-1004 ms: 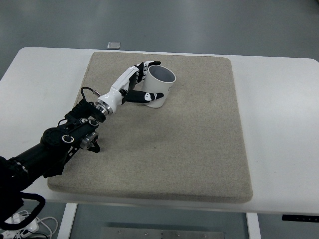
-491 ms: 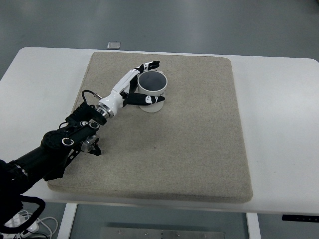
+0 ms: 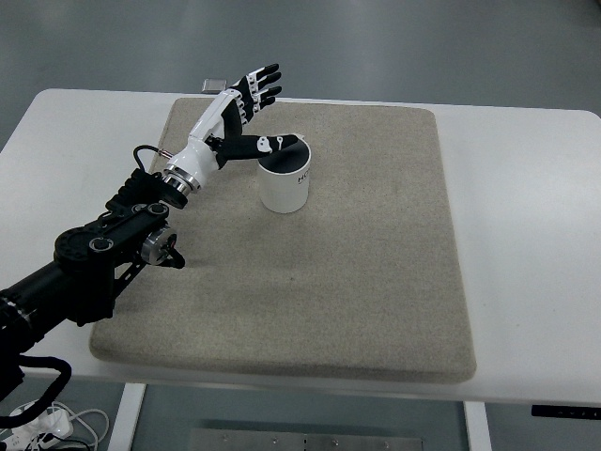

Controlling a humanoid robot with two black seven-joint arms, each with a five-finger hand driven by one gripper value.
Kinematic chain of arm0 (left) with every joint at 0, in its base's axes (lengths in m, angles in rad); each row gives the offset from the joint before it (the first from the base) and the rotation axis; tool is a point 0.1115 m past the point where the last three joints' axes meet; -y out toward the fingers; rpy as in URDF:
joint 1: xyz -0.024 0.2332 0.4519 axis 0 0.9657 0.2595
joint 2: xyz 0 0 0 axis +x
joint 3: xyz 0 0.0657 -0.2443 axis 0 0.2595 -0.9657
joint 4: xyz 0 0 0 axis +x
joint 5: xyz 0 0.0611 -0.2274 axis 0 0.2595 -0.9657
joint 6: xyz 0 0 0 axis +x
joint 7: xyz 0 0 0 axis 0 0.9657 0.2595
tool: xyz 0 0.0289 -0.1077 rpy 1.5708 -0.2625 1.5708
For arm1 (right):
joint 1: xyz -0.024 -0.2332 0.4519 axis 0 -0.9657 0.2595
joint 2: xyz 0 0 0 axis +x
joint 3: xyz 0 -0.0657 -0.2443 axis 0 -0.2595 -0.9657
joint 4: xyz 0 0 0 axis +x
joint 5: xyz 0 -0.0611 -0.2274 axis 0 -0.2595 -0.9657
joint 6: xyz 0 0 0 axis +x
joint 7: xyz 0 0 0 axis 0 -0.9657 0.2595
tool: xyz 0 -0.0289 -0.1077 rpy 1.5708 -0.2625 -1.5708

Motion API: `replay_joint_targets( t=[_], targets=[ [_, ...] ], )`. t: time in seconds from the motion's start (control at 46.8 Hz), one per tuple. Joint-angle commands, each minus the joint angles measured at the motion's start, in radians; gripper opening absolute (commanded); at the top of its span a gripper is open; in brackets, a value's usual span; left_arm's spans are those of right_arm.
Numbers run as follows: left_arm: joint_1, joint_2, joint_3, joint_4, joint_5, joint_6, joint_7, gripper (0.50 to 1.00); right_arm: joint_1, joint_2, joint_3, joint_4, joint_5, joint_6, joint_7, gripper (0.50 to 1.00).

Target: Flip white cup upright

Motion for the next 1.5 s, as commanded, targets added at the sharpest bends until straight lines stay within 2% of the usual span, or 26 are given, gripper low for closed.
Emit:
replay_joint_targets(
  t=[0.0,0.064,0.15,0.235,0.299,0.449,0.577,0.748,0.876,1.111,1.474],
  targets=[
    [-0.028,0.012,-0.001,0.009,-0.085,-0.011,0.000,0.990,0.000,0.000,0.000,0.000,0.000,0.000,0.000,0.952],
    [-0.053,0.014,-0.001,0.045,-0.157,-0.015,0.000,0.990,0.000,0.000,0.000,0.000,0.000,0.000,0.000,0.952],
    [-0.086,-0.001,0.011,0.158,-0.234,-0.023,0.000,0.990,0.000,0.000,0.000,0.000,0.000,0.000,0.000,0.952],
    [-0.117,-0.006,0.013,0.239,-0.283,-0.061,0.000,0.990,0.000,0.000,0.000,0.000,0.000,0.000,0.000,0.952],
    [-0.125,-0.024,0.014,0.282,-0.323,-0.091,0.000,0.990,0.000,0.000,0.000,0.000,0.000,0.000,0.000,0.952],
    [-0.140,-0.078,0.011,0.396,-0.348,-0.100,0.000,0.990,0.000,0.000,0.000,0.000,0.000,0.000,0.000,0.952],
    [-0.142,-0.081,0.008,0.401,-0.392,-0.120,0.000,0.990,0.000,0.000,0.000,0.000,0.000,0.000,0.000,0.952],
    [-0.142,-0.080,0.000,0.404,-0.561,-0.209,0.000,0.988,0.000,0.000,0.003,0.000,0.000,0.000,0.000,0.952],
    [-0.149,-0.077,-0.001,0.402,-0.722,-0.221,0.000,0.988,0.000,0.000,0.002,0.000,0.002,0.000,0.000,0.952],
    [-0.183,-0.074,-0.006,0.411,-0.872,-0.210,0.250,0.990,-0.002,0.000,0.009,0.003,0.000,0.009,0.000,0.952],
    [-0.241,-0.071,-0.104,0.454,-0.900,-0.207,0.511,0.992,-0.002,0.000,0.011,0.003,0.003,0.012,0.000,0.952]
  ],
)
